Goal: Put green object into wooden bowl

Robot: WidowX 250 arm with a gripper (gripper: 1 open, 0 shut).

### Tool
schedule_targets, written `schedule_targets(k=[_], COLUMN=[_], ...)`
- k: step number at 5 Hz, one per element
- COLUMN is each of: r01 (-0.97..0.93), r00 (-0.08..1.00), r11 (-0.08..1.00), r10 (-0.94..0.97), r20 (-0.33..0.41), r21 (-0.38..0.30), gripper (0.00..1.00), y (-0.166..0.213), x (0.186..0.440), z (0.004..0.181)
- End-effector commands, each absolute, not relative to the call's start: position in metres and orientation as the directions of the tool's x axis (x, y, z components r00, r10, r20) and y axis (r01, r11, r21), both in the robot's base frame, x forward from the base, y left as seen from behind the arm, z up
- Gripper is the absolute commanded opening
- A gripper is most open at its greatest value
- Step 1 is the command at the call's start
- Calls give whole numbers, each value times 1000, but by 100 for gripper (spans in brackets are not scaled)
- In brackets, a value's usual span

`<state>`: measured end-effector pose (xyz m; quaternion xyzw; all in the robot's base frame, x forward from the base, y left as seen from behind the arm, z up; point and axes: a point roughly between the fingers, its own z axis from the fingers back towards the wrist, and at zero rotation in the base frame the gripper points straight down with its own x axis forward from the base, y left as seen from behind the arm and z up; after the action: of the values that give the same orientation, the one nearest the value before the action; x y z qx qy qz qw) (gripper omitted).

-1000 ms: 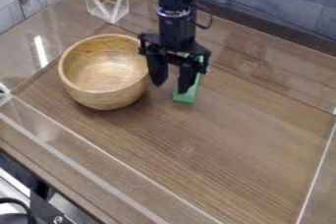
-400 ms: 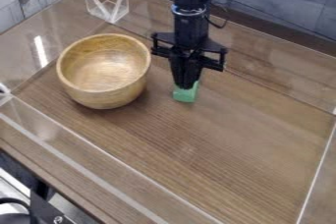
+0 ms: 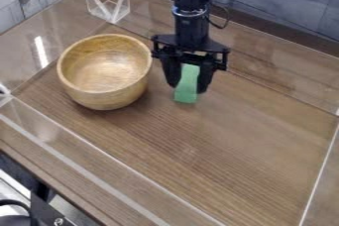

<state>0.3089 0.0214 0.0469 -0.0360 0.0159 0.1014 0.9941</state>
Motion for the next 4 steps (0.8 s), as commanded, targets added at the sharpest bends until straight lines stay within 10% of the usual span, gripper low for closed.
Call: schedule_targets(k=[1,2,3,4], r01=[-190,-191,-199,-205], r00=[981,981,979,978], r11=[979,979,977,976], r10=[192,193,202,208], r20=[24,23,22,20], r21=[-69,-75,-74,-78], gripper=[0,100,0,0], y=[20,15,21,28], x=[317,310,311,310], z=[59,71,66,67])
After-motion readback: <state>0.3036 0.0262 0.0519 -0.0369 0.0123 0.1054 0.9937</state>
